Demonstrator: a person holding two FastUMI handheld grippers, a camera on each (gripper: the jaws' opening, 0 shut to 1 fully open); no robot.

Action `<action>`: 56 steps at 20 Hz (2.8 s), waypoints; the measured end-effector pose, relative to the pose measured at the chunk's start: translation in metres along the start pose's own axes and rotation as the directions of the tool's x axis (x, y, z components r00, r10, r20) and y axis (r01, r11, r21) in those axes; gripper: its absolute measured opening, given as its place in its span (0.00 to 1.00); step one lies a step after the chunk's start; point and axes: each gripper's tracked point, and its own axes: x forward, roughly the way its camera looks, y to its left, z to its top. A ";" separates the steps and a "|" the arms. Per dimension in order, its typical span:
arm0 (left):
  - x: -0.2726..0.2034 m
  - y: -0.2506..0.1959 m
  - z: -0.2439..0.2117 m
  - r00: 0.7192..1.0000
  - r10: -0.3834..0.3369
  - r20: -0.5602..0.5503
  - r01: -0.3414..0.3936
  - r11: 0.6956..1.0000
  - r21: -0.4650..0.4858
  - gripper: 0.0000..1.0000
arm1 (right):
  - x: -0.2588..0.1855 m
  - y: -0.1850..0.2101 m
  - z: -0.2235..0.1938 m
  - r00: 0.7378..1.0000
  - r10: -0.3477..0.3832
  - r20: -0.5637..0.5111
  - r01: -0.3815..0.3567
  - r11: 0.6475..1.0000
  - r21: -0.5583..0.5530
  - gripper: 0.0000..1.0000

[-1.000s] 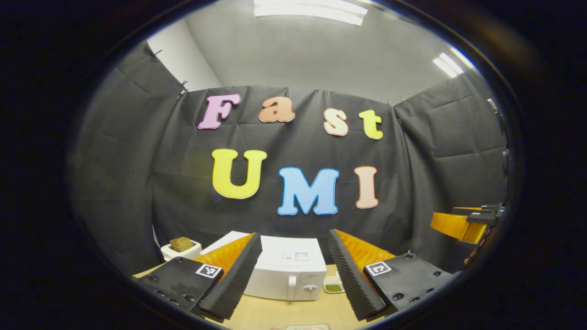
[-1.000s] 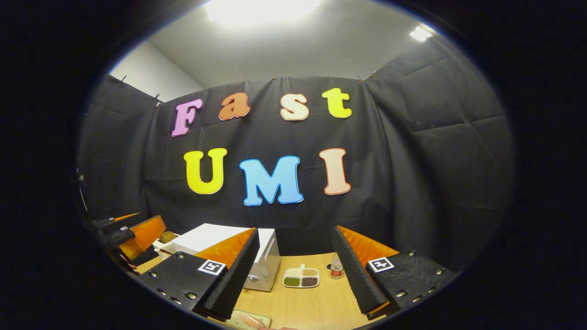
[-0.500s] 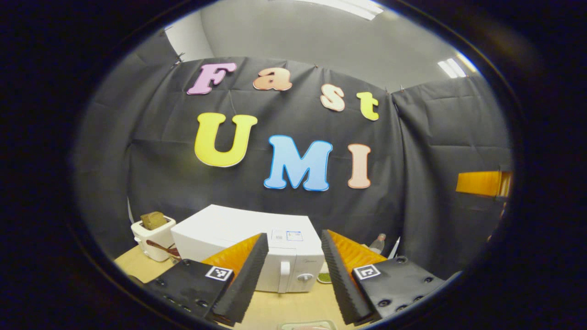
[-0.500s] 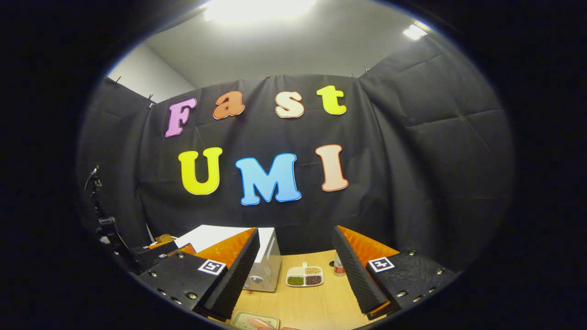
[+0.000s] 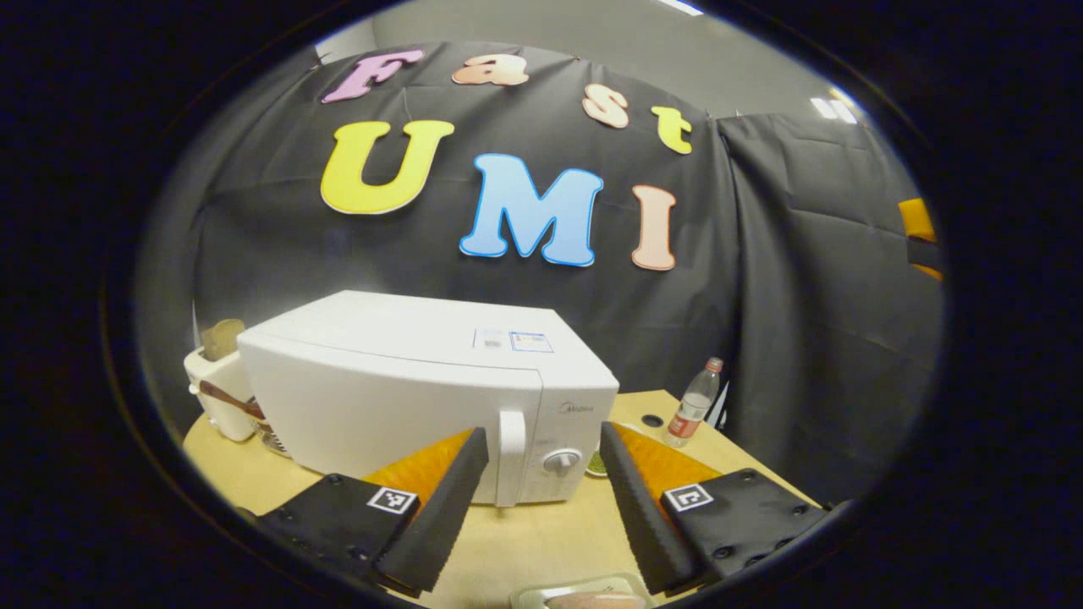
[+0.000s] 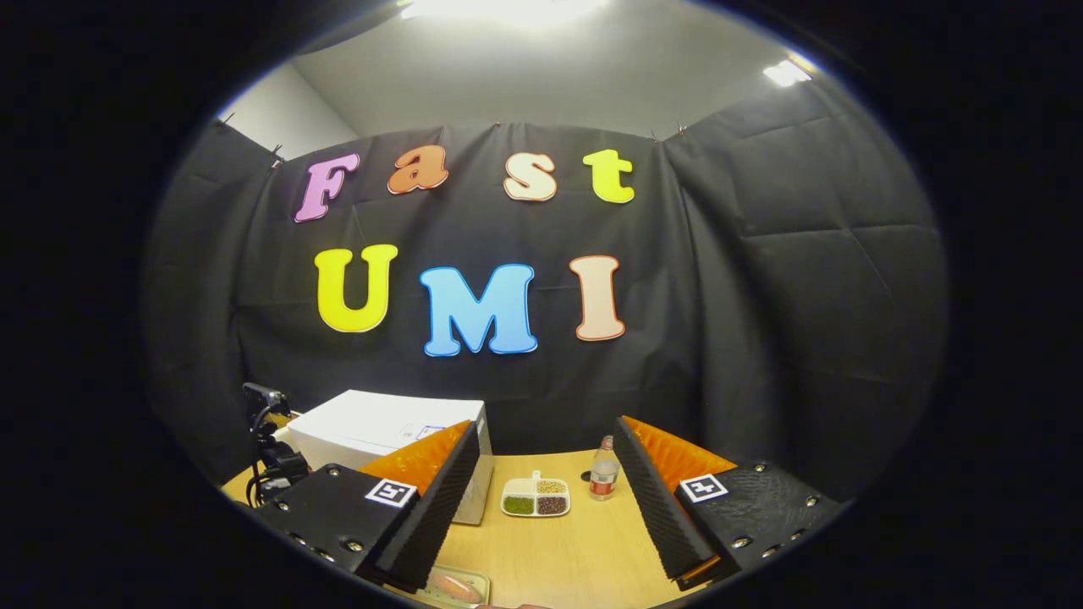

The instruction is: Open the microwave oven with the left hand, put the food in, and close the microwave oven.

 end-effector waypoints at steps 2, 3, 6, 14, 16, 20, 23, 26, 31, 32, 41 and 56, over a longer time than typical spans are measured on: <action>0.011 0.009 -0.005 1.000 0.023 -0.005 -0.023 1.000 0.012 0.87 | 0.002 -0.004 -0.003 1.000 -0.014 -0.010 0.014 1.000 0.001 0.97; 0.019 0.014 -0.008 0.999 0.032 -0.010 -0.032 0.999 0.005 0.86 | 0.002 -0.006 -0.005 1.000 -0.023 -0.017 0.023 1.000 0.006 0.97; 0.044 0.028 -0.024 0.998 0.057 -0.029 -0.058 0.998 -0.033 0.86 | 0.002 -0.011 -0.010 0.998 -0.045 -0.033 0.045 0.999 0.004 0.97; 0.090 0.044 -0.067 0.991 0.104 -0.084 -0.103 0.994 0.019 0.84 | 0.001 -0.017 -0.025 0.994 -0.071 -0.082 0.069 0.997 -0.023 0.97; 0.095 0.046 -0.081 0.986 0.119 -0.119 -0.113 0.992 0.053 0.87 | 0.000 -0.016 -0.026 0.994 -0.066 -0.086 0.064 0.998 -0.025 0.97; 0.098 0.031 -0.084 0.986 0.088 -0.141 -0.076 0.993 0.085 0.51 | 0.005 -0.020 -0.029 0.993 -0.073 -0.096 0.068 0.996 -0.058 0.97; 0.096 0.033 -0.088 0.985 0.094 -0.146 -0.074 0.987 0.140 0.25 | 0.005 -0.017 -0.033 0.992 -0.058 -0.115 0.053 0.998 -0.044 0.97; 0.095 0.032 -0.091 0.983 0.093 -0.157 -0.078 0.992 0.104 0.16 | 0.003 -0.019 -0.035 0.992 -0.052 -0.117 0.047 0.998 -0.041 0.97; 0.093 0.033 -0.088 0.977 0.114 -0.182 -0.096 0.990 0.101 0.12 | 0.000 -0.022 -0.034 0.992 -0.038 -0.117 0.033 0.999 -0.039 0.97; 0.092 0.033 -0.088 0.976 0.116 -0.185 -0.100 0.991 0.094 0.10 | 0.000 -0.023 -0.034 0.993 -0.038 -0.114 0.033 0.999 -0.041 0.97; 0.024 0.036 -0.101 0.978 0.122 -0.171 -0.106 0.989 0.102 0.10 | -0.004 -0.021 -0.034 0.994 -0.005 -0.109 0.001 0.999 -0.035 0.97; -0.152 0.133 -0.135 0.953 0.235 -0.192 -0.225 0.972 0.074 0.86 | -0.001 0.085 -0.065 0.961 0.237 -0.140 -0.243 0.970 -0.027 0.97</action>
